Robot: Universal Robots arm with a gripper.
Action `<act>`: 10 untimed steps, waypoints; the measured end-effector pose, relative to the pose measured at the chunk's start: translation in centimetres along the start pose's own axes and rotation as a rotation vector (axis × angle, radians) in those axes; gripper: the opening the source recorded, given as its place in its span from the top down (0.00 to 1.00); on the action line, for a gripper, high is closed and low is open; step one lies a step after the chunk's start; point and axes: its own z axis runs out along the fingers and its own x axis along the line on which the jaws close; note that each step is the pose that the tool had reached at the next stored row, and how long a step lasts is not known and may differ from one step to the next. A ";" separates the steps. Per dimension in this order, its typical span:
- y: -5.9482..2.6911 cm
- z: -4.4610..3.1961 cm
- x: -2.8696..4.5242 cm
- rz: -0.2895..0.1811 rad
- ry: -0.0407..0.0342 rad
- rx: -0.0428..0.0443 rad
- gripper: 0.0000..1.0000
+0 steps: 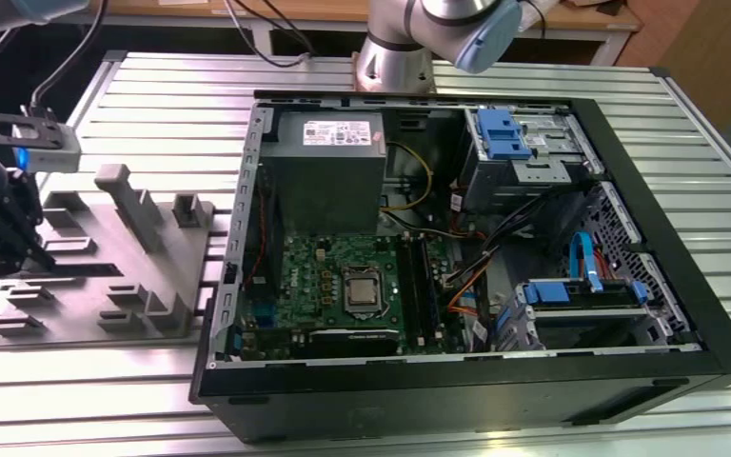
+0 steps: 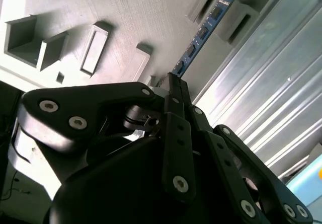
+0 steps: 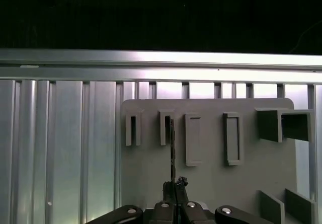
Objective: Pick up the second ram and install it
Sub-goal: 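Pick up the second ram and move it above second insertion slot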
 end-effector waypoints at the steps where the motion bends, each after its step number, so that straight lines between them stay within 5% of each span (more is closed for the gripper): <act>1: 0.01 -0.26 -0.01 0.000 0.0000 0.0000 0.92; 10: 0.07 -2.93 -0.14 0.000 -0.0001 0.0003 0.92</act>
